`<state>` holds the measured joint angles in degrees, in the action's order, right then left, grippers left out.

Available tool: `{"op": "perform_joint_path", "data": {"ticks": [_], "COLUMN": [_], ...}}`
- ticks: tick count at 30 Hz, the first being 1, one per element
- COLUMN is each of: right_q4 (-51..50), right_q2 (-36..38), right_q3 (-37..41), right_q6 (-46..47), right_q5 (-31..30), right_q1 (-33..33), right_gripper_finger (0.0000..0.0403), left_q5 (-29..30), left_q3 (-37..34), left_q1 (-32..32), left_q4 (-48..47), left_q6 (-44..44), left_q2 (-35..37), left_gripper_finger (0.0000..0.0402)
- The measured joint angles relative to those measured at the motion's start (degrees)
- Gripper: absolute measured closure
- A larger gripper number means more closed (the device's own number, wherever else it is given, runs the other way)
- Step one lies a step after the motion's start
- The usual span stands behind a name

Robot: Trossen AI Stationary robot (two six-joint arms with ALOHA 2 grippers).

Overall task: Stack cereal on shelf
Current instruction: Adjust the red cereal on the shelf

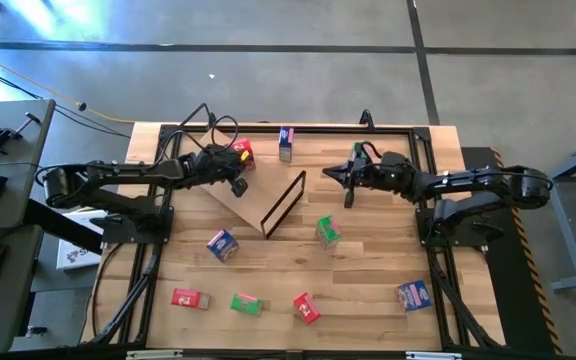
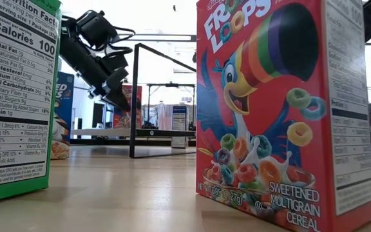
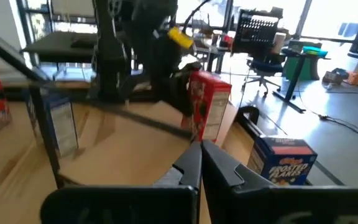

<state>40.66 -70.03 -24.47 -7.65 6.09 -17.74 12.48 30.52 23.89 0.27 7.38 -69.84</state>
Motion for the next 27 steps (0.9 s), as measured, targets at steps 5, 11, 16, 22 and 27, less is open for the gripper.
{"op": "perform_joint_path", "data": {"ticks": [5, 11, 16, 22, 27], "right_q4": [-1.4, -1.9, -1.9, -1.9, -1.9], "right_q2": [0.0, 0.0, 0.0, 0.0, 0.0], "right_q3": [0.0, 0.0, 0.0, 0.0, 0.0], "right_q6": [-0.8, -0.8, -0.8, -0.8, -0.8], "right_q5": [-1.9, -2.0, -2.0, -2.0, -2.0], "right_q1": [0.0, 0.0, 0.0, 0.0, 0.0], "right_gripper_finger": [0.0403, 0.0403, 0.0403, 0.0403, 0.0403], "left_q5": [1.0, 1.0, 1.4, 4.0, 6.5], "left_q3": [0.0, 0.0, 0.0, 0.0, 0.0], "left_q1": [0.8, 0.8, 0.8, 0.8, 1.2], "left_q4": [-0.6, -4.3, -9.0, -10.1, -9.3], "left_q6": [0.0, 0.0, 0.7, 1.6, 2.0], "left_q2": [0.0, 0.6, 1.4, 1.4, 1.4], "left_gripper_finger": [0.0397, 0.0397, 0.0397, 0.0397, 0.0397]}}
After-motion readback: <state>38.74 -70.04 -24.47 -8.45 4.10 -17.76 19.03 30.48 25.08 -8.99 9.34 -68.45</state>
